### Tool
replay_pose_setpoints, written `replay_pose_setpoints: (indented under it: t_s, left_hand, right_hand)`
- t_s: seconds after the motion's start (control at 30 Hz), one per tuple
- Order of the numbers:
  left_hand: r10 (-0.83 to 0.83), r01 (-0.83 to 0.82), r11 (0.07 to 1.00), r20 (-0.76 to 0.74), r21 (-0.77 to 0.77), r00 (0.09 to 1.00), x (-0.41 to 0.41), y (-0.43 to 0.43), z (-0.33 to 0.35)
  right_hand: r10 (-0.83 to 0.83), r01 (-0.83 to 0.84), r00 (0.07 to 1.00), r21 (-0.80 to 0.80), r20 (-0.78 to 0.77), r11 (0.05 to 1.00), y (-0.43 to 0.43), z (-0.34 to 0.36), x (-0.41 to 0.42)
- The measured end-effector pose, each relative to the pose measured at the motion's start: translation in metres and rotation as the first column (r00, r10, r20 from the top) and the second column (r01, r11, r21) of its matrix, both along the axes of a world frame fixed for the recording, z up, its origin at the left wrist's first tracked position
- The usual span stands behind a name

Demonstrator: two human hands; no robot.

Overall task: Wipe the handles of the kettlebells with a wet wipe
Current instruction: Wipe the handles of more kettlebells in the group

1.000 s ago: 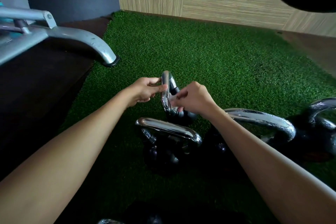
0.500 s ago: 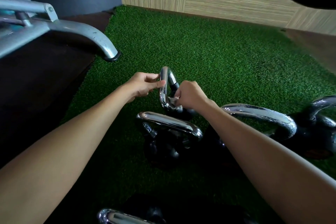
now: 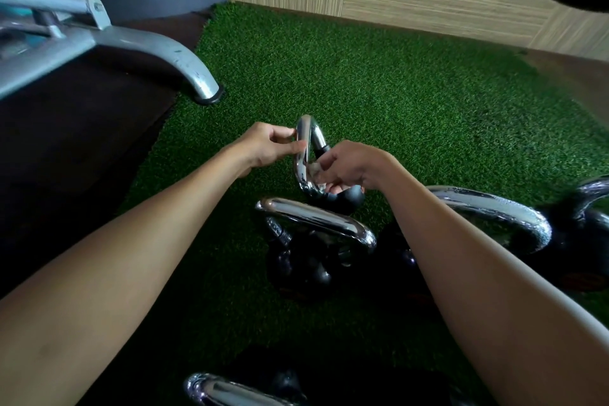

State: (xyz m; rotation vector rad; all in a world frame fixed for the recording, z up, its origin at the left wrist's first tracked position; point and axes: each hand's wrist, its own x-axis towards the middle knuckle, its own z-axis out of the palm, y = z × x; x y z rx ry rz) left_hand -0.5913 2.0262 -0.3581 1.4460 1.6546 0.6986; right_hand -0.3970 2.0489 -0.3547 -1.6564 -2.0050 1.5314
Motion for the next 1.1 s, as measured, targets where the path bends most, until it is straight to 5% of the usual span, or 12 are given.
replay_pose_setpoints:
  t_s: [0.3,0.5,0.73,0.93,1.1]
  left_hand:
    - [-0.012,0.011,1.000,-0.021,-0.017,1.000,0.004,-0.005,0.004]
    - [0.012,-0.012,1.000,-0.045,-0.008,0.999,0.007,-0.006,0.005]
    - [-0.035,0.035,0.999,-0.031,0.001,0.999,0.014,-0.009,0.012]
    - [-0.019,0.019,0.999,0.011,-0.039,1.000,0.008,-0.010,0.006]
    - [-0.015,0.018,0.999,0.060,-0.043,0.998,0.005,-0.013,0.002]
  right_hand:
    - [-0.300,0.294,0.939,-0.061,-0.165,0.954,0.006,-0.003,-0.008]
    - [-0.259,0.244,0.954,-0.113,-0.150,0.963,0.005,-0.005,-0.004]
    - [-0.485,0.496,0.826,-0.039,-0.288,0.867,0.037,-0.006,-0.017]
    - [-0.433,0.461,0.864,0.061,-0.255,0.885,0.046,-0.011,-0.019]
    - [-0.439,0.459,0.888,0.309,-0.138,0.833,0.053,-0.006,-0.029]
